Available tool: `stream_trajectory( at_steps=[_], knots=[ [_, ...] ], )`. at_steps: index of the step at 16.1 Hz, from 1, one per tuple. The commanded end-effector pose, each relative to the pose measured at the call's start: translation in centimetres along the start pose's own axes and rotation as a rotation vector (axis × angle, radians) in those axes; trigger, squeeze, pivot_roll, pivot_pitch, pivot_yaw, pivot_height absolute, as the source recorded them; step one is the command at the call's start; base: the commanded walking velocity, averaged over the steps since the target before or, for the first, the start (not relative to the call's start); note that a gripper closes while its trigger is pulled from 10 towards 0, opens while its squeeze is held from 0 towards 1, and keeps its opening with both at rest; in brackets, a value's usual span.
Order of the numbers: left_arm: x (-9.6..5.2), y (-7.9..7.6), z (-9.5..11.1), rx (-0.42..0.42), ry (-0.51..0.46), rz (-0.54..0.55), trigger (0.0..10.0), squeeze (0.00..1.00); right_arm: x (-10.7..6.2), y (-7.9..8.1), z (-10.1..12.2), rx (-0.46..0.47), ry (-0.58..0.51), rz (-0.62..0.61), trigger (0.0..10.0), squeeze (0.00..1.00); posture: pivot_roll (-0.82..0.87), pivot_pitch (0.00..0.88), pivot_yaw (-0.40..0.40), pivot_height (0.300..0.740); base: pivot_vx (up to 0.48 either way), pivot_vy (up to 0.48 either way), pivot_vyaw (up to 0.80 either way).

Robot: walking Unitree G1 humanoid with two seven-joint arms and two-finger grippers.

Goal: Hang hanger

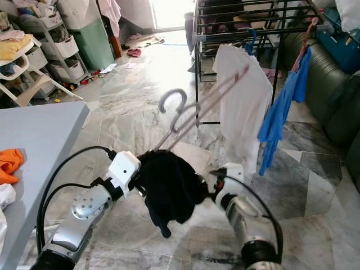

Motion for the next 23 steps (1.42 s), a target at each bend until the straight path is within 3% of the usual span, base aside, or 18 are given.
stream_trajectory(
  at_steps=[1,8,10,12,15,16,23],
  knots=[
    [-0.1,0.1,1.4,0.021,-0.042,-0.011,0.0,0.00,0.2,0.5,-0.1,0.013,0.002,0.034,10.0,0.00,-0.11,0.000,0.094,0.740,0.000,0.000,0.00],
    [0.1,-0.5,2.8,0.022,-0.079,-0.041,0.0,0.00,0.4,1.8,-0.5,0.081,0.001,0.112,10.0,0.00,-0.11,0.000,0.095,0.740,0.000,0.000,0.00],
    [0.3,-0.6,3.3,0.017,-0.093,-0.050,0.0,0.00,-0.1,2.7,-1.7,0.095,0.041,0.191,10.0,0.00,-0.11,0.000,0.096,0.740,0.000,0.000,0.00],
    [0.3,-0.7,3.7,0.004,-0.102,-0.058,0.0,0.00,-0.3,2.2,-3.1,0.090,0.103,0.168,10.0,0.00,-0.11,0.000,0.096,0.740,0.000,0.000,0.00],
    [0.3,-0.9,3.9,-0.006,-0.117,-0.067,0.0,0.00,-1.5,-0.4,-7.1,0.088,0.297,0.035,10.0,0.00,-0.10,0.000,0.094,0.740,0.000,0.000,0.00],
    [0.3,-0.8,4.3,-0.009,-0.128,-0.067,0.0,0.00,-1.8,-1.7,-7.5,0.145,0.324,-0.039,0.0,0.00,-0.10,0.000,0.091,0.740,0.000,0.000,0.00],
    [0.3,-0.6,5.0,-0.023,-0.150,-0.066,0.0,0.00,-1.2,-2.4,-6.5,0.156,0.309,-0.080,0.0,0.00,-0.10,0.000,0.094,0.740,0.000,0.000,0.00]
  ],
)
Point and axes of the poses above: a point about 5 cm out from each wrist's last joint towards the gripper, its own x axis pointing out of the wrist towards the gripper, its own z axis along the axis of the wrist's last joint, y = z × x, the point moved 5 cm from there along x, pointing out of the wrist towards the gripper, and after that the axes turned 11 degrees about -x, right-handed, at the moved point
